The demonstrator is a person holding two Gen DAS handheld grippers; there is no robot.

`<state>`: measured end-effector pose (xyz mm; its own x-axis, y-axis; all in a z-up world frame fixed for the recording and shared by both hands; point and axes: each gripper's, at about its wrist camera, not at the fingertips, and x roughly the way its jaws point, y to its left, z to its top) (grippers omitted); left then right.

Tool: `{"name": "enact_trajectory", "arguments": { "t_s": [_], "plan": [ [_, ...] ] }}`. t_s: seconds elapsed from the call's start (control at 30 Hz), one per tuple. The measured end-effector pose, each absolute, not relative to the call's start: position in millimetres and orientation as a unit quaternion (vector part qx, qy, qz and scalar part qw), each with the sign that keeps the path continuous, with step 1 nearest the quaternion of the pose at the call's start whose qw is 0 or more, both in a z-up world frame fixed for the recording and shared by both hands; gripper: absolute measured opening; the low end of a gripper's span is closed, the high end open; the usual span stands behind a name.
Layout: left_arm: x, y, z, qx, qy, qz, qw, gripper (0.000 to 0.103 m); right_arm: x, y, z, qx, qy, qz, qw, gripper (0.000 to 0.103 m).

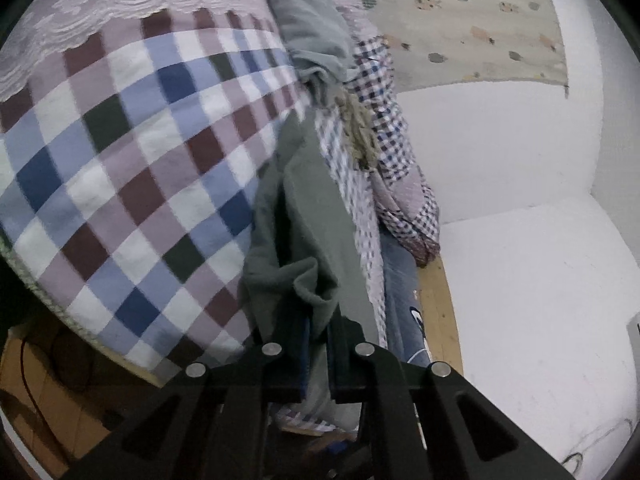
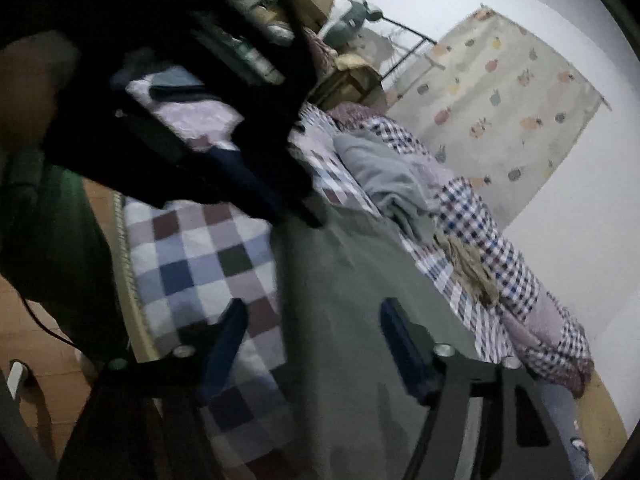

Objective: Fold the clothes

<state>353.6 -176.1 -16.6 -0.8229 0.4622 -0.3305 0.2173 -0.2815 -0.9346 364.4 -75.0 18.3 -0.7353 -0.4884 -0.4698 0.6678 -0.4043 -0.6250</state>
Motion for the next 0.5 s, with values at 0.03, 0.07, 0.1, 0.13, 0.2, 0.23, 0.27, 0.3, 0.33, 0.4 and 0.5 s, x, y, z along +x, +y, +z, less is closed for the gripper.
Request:
{"name": "enact_trajectory", "arguments": {
  "t_s": [0.03,0.07,0.1,0.13,0.2,0.23,0.27,0.3,0.33,0.4,0.5],
  "plan": [
    [355.2,-177.8,-18.9,-0.29,-0.597,0.744,0.075,0.006,360.7,-75.7,18.6,0.12,0.419,-0.829,0.35,0.0],
    [355.3,-178.6,-20.9,-0.295,-0.601,0.74,0.068,0.009,357.9,-76.1,19.2,0.13,0.418,-0.828,0.352,0.004],
    [355.7,-179.7,-22.1,-0.297,-0.604,0.737,0.063,0.013,358.4,-75.9,20.4,0.131,0.414,-0.828,0.354,0.004],
    [357.2,-180.4,-22.4,-0.296,-0.606,0.736,0.061,0.029,359.2,-75.8,21.6,0.132,0.412,-0.828,0.357,0.004],
    [361.1,-181.3,-22.3,-0.293,-0.609,0.734,0.06,0.058,362.8,-76.0,24.0,0.13,0.41,-0.827,0.363,0.004],
    [359.5,-180.5,-21.7,-0.29,-0.61,0.734,0.064,0.064,362.7,-76.2,24.5,0.129,0.409,-0.826,0.366,0.004],
    [355.8,-178.9,-20.8,-0.285,-0.611,0.735,0.071,0.066,362.6,-76.8,25.5,0.129,0.407,-0.826,0.368,0.004],
    [350.7,-176.7,-20.0,-0.285,-0.61,0.735,0.077,0.068,362.6,-76.8,26.7,0.129,0.406,-0.826,0.369,0.004],
    [346.1,-174.6,-19.3,-0.288,-0.606,0.737,0.08,0.07,362.7,-76.8,27.8,0.129,0.405,-0.826,0.37,0.004],
    [338.1,-170.8,-17.9,-0.294,-0.595,0.743,0.083,0.072,363.5,-76.6,28.5,0.129,0.402,-0.826,0.373,0.004],
    [325.7,-166.5,-16.1,-0.303,-0.581,0.75,0.086,0.072,364.8,-77.2,30.1,0.129,0.397,-0.826,0.378,0.004]
  ]
}}
